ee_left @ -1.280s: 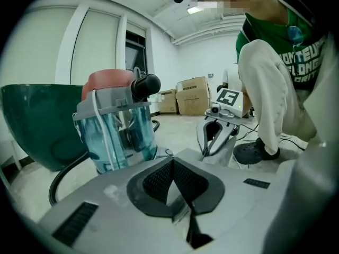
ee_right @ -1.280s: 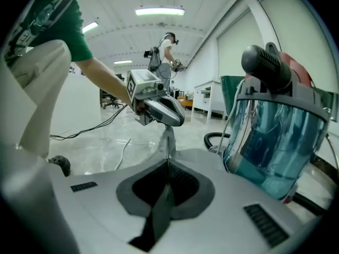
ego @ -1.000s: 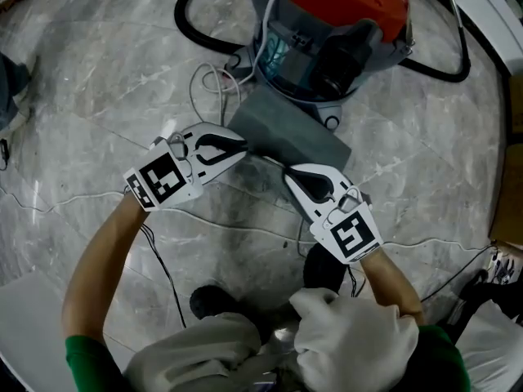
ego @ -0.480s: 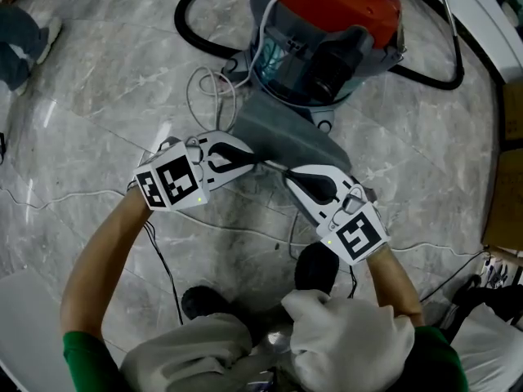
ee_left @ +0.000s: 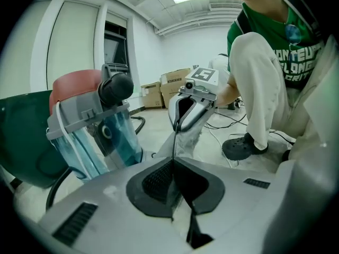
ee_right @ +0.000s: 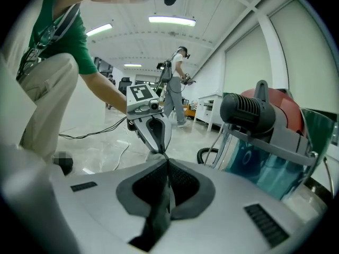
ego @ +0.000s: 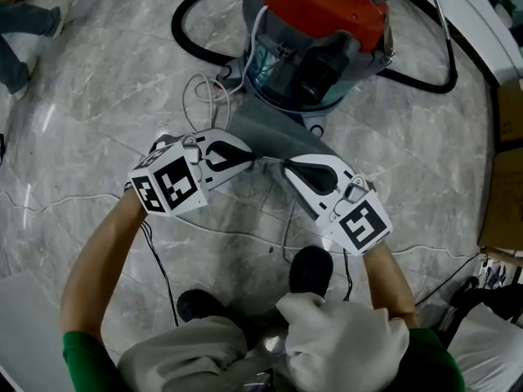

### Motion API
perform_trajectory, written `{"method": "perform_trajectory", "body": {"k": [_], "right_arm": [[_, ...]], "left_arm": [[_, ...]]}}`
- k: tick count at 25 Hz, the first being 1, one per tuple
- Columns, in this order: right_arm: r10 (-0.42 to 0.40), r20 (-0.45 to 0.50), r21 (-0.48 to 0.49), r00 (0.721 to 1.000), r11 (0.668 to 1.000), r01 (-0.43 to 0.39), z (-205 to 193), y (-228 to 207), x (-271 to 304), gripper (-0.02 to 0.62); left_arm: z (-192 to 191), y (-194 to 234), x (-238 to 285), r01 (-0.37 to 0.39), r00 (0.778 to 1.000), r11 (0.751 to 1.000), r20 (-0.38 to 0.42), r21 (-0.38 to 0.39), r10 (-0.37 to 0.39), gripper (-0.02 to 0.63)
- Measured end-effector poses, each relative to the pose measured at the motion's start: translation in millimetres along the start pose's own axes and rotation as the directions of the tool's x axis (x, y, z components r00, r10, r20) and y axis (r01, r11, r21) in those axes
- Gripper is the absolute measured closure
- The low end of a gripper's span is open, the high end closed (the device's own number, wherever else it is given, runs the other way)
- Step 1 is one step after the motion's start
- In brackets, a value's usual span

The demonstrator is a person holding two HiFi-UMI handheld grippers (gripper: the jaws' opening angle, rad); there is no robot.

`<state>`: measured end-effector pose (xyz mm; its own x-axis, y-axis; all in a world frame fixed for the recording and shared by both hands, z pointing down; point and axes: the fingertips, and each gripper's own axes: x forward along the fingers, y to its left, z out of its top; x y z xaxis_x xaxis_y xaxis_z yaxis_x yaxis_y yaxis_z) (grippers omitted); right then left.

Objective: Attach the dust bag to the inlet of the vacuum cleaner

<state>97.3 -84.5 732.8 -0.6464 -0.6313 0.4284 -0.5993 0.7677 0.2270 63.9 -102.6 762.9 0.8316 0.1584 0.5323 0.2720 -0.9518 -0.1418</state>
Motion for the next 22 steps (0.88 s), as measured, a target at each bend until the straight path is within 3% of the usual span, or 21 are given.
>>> {"method": "perform_trajectory", "body": {"k": [11,22], "right_arm": [[-0.117,0.129,0.051,0.985,0.992,0.111,51.1,-28.6,-23.7,0.581],[-0.213,0.194,0.06,0.958,0.977,0.205,91.1,-60.2,-42.1,0.581]], "left_arm": [[54.1,28.0,-31.5,-0.115,0.992,0.988,0.059,0.102,0.109,0.601],[101.4,58.9,-56.2,-0.213,0.975,0.96,0.093,0.18,0.199,0.598]]}}
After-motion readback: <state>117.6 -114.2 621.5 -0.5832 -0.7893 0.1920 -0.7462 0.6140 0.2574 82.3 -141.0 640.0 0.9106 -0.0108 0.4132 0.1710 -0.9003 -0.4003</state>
